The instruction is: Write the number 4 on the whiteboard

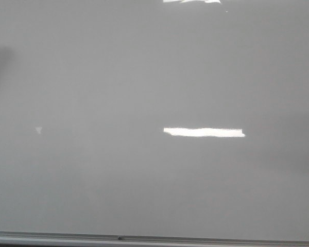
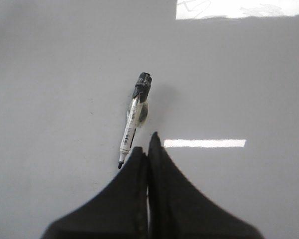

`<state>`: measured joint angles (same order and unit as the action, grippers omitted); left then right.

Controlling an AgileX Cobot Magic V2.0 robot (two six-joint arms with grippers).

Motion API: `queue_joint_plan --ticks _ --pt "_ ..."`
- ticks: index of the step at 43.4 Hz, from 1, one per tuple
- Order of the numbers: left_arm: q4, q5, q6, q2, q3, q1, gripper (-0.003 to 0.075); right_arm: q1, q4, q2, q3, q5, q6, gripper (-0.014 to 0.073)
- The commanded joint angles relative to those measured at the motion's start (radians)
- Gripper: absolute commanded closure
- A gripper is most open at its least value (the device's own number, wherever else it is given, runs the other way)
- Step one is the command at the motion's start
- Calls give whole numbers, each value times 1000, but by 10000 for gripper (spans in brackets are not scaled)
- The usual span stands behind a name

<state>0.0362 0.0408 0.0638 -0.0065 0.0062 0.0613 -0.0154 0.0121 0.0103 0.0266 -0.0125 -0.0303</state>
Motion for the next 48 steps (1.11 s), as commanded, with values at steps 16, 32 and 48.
queue_joint_plan --ticks 16,32,48 --pt "-20 -109 2 -6 -200 7 741 -5 -6 12 -246 67 1 662" --pt "24 271 1 205 -632 7 741 -5 -6 -210 -649 408 1 662" --pt "18 439 -1 457 -751 7 741 -5 -6 -451 -740 592 1 662"
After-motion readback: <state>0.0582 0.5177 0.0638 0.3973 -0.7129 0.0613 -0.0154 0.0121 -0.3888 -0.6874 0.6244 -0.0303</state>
